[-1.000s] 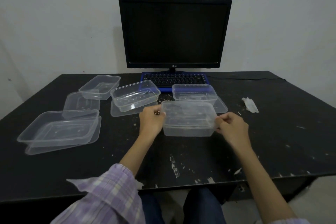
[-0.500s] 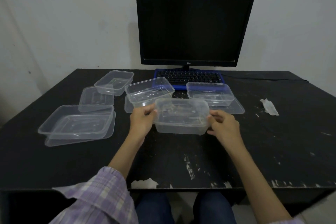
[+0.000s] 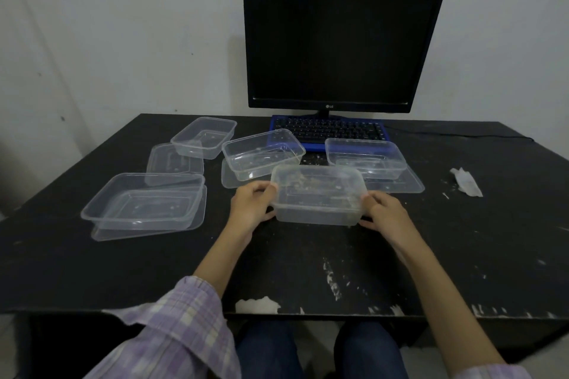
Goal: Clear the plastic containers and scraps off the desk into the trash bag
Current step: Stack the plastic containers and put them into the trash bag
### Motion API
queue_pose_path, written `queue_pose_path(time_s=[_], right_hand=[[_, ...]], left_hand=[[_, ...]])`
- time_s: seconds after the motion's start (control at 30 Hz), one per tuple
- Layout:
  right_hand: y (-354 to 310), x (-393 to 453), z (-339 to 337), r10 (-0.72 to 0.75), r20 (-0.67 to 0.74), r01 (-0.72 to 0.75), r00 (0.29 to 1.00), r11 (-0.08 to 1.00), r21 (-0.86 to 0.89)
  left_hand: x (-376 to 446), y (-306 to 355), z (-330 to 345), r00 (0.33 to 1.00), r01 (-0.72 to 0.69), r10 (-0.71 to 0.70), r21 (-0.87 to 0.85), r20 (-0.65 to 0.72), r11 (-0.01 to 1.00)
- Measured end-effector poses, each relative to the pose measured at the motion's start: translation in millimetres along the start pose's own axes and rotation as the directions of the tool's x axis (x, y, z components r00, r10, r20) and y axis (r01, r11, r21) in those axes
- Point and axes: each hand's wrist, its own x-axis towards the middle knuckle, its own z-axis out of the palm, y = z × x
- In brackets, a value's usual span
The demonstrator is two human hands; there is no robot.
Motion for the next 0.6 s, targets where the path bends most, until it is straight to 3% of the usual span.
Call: queue_pose_path(time_s=[0.1, 0.27, 0.43, 0.6], right_hand=[[-4, 0, -1, 0.023, 0.001, -0.023, 1.000, 0.999, 0.025], [-22, -11, 7, 0.043, 0.023, -0.047, 0.999, 0.976, 0.214], [-38, -33, 22, 0.010, 0.182, -0.079, 0.983, 0.924, 0.375], [-50, -60, 49, -0.059, 0.384, -0.116, 0.921, 0.902, 0.417]], left_hand=[[-2, -1, -1, 0.999, -0.037, 0.036, 0.022, 0.029, 0.999], [-8, 7, -19, 0.996, -0.083, 0.081, 0.051, 0.033, 0.995], [-32, 18, -55, 0.992, -0.125, 0.125, 0.032, 0.006, 0.992], [-67, 26, -107, 0.982, -0.124, 0.124, 0.009, -0.144, 0.992]])
